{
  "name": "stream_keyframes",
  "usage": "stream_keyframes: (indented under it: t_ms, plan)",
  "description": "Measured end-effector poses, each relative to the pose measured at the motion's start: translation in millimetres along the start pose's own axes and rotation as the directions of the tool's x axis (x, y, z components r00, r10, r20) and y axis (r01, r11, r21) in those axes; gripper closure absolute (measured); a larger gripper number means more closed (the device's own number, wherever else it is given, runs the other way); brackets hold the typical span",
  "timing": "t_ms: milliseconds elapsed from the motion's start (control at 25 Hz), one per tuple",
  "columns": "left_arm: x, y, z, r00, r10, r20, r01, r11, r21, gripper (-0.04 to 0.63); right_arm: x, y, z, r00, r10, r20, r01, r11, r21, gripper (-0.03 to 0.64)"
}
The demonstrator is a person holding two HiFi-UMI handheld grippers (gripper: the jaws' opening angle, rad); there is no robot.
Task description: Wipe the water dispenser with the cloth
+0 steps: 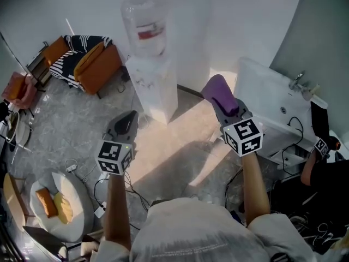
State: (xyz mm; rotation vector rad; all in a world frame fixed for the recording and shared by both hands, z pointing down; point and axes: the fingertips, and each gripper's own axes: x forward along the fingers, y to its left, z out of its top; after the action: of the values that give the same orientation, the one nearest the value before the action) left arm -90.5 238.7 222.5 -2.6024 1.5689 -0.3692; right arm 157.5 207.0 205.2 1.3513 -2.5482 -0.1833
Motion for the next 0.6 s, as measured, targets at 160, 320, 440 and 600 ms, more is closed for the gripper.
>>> stream_keyframes:
  t_ms: [160, 320, 440, 600]
  plan:
    - [12, -7, -5, 0.999, 0.030, -0.015, -0.031, 0.999, -0.028, 0.578, -7, -29, -13, 0.999, -0.036, -0.006, 0.036, 0.999, -0.005, 0.566]
    - [26, -15, -7, 0.999, 0.039, -0.038, -0.040, 0.999, -0.032, 0.578, -8, -60, -23, 0.998, -0.063, -0.026, 0.063, 0.998, 0.001, 0.565]
    - [38, -16, -7, 0.998, 0.030, -0.050, -0.031, 0.999, -0.013, 0.578, 0, -72, -24, 0.999, -0.049, -0.017, 0.049, 0.999, 0.024, 0.565]
    - [61, 5, -10, 0.999, 0.030, -0.045, -0.030, 1.000, -0.006, 0.578, 26, -75, -30, 1.000, -0.008, -0.029, 0.009, 1.000, 0.012, 0.565]
